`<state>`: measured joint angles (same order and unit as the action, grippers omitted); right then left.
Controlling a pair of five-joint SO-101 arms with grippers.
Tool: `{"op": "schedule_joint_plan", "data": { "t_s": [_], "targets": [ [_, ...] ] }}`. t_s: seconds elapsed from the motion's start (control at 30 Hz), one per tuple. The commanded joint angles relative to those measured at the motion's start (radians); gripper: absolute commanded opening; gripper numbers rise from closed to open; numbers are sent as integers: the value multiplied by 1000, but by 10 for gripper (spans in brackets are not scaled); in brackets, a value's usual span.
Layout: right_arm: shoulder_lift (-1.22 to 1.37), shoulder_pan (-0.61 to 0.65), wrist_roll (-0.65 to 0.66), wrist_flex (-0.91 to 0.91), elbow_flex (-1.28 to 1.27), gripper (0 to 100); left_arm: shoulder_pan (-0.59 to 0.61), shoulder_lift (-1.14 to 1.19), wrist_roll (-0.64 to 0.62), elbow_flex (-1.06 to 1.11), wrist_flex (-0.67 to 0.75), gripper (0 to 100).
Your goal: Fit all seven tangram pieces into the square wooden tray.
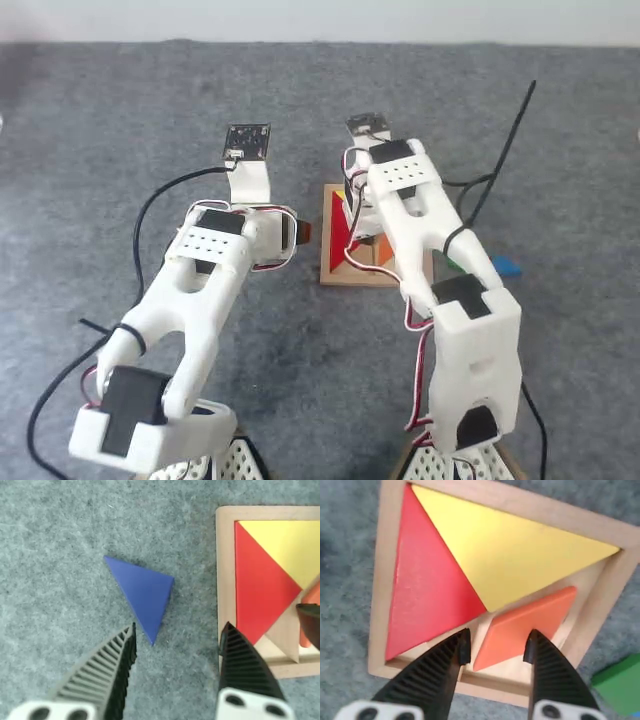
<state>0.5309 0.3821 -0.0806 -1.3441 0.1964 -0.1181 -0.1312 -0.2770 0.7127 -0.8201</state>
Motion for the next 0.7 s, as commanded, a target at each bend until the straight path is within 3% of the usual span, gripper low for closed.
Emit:
{"op": "schedule_joint_plan", "data": {
  "t_s": [0.0, 0.53, 0.67],
  "targets": [
    [1, -1, -6, 2, 18, 199, 3, -12, 11, -25, 12, 254],
    [-127, -1, 28, -62, 14, 205, 2, -12, 11, -25, 12, 254],
    [-131, -7, -80, -84, 14, 282, 2, -12, 11, -25, 12, 254]
  ]
}}
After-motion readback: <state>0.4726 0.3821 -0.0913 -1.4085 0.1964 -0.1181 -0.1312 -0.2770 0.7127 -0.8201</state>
